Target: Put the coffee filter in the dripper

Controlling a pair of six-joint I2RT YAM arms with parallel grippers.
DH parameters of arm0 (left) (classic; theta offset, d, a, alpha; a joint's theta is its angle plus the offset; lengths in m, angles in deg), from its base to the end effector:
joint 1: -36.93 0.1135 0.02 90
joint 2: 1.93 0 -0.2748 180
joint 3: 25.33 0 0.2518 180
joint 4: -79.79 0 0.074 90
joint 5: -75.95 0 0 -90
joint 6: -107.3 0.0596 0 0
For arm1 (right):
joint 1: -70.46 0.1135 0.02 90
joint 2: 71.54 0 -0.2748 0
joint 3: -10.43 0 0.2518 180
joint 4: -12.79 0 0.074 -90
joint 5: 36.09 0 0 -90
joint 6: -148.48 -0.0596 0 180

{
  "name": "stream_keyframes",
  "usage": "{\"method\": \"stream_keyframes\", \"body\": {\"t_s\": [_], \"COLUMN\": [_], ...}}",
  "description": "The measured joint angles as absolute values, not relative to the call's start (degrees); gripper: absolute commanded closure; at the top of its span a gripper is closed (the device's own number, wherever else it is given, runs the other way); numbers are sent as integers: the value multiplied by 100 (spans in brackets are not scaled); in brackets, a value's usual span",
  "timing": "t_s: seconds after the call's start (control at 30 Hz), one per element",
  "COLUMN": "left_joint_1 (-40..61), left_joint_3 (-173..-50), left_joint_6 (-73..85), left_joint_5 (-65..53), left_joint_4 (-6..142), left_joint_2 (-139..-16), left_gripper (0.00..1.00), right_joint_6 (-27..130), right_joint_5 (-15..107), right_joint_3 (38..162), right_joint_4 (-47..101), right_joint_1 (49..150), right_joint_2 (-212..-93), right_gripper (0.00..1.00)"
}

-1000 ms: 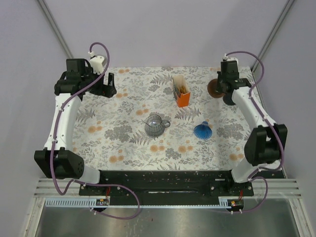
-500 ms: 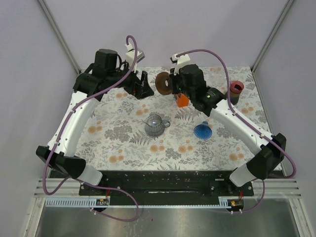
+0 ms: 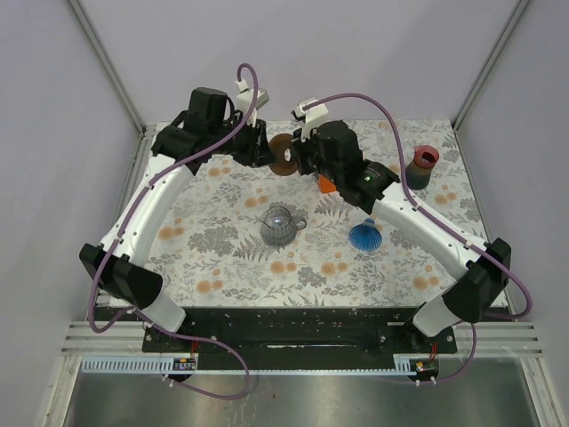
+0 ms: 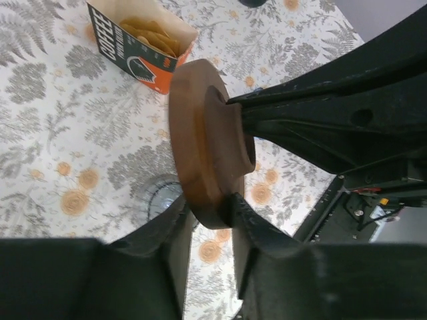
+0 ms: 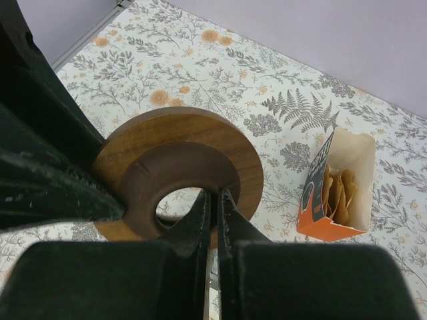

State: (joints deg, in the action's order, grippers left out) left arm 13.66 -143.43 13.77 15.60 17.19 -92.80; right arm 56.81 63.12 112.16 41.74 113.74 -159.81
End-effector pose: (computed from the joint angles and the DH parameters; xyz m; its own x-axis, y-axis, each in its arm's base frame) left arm 0.3105 -0.1656 0.4307 -0.5747 0.1889 -0.7963 0.6798 0.6519 -0.3360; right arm 0.2865 0.2567 0.4113 -0.2108 -0.1590 -0.9645 -0.5585 0.8294 -0.0146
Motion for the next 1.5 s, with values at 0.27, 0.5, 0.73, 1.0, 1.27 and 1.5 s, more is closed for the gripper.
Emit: {"method": "stream_keyframes", "body": {"t_s": [0.27,0.5,0.73,1.0,1.27,1.5], "left_joint_1": [1447,1403,1021,-127,-865,-1624], "left_joint_3": [-14188,-13783,-13458,-12013,-8841,-6538], "left_joint_6": [1383,2279,3912,6139,9101,10981], "left_joint_5": [1794,1051,-877,-3174,-3642,-3150], "left_joint_4": [1979,1942,1813,2254,4785,7340], "left_joint_2": [-9280,-9274,-9049,-8509,-6384,-5403], "left_gripper": [100,100,100,100,100,100], "right_joint_6": [5795,5843,5179,4626,4532,4768], "right_joint_5": [6196,5383,4196,3816,3459,3044], "right_joint_3": [11212,11185,11500,11907,11883,11338], "right_joint_4": [4165,4329,5061,5514,5724,5774], "right_joint_1": [11359,11149,10061,10030,10035,10214], "right_joint_2": [-16016,-16031,-16007,-16127,-16252,-16247], "right_gripper": [51,19,9,1,11,9]}}
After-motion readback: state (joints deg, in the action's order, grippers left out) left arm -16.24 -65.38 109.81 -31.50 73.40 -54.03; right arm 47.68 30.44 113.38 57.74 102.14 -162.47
